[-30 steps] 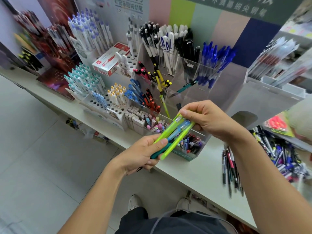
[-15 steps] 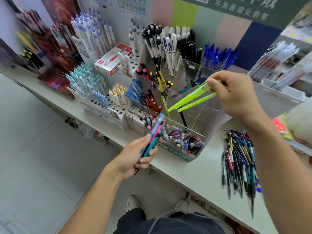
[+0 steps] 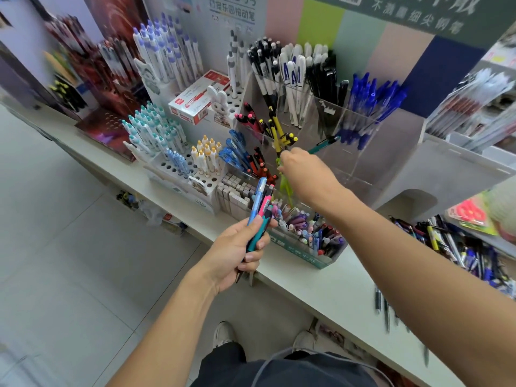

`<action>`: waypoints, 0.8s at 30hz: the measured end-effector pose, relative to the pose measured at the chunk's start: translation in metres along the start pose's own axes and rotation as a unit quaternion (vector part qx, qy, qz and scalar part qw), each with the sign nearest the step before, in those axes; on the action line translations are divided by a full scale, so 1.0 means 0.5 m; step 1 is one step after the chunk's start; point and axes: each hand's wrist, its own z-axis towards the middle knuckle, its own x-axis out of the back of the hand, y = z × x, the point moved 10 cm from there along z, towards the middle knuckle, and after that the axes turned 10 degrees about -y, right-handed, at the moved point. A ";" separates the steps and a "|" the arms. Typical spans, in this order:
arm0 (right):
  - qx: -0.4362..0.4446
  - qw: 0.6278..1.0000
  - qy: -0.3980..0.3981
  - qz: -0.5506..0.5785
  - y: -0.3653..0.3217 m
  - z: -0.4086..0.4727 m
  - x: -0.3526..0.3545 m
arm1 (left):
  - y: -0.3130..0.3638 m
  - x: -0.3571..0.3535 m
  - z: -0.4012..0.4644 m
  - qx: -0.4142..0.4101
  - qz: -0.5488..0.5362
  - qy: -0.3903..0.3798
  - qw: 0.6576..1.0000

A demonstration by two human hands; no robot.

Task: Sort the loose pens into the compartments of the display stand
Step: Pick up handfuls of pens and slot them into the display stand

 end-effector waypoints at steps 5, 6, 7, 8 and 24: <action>-0.068 0.985 -0.017 0.157 0.018 0.007 -0.026 | 0.008 0.014 -0.001 -0.016 0.027 0.045 0.998; -0.070 0.977 -0.022 0.199 0.020 0.006 -0.034 | 0.011 0.016 -0.002 -0.020 0.036 0.055 0.998; -0.073 0.971 -0.029 0.226 0.021 0.003 -0.041 | 0.015 0.018 -0.003 -0.025 0.050 0.062 0.996; -0.078 0.967 -0.036 0.240 0.024 -0.002 -0.048 | 0.021 0.018 -0.005 -0.030 0.069 0.068 0.995; 0.012 0.780 0.083 0.621 0.008 -0.055 0.093 | 0.095 0.029 -0.029 -0.078 0.332 0.086 0.936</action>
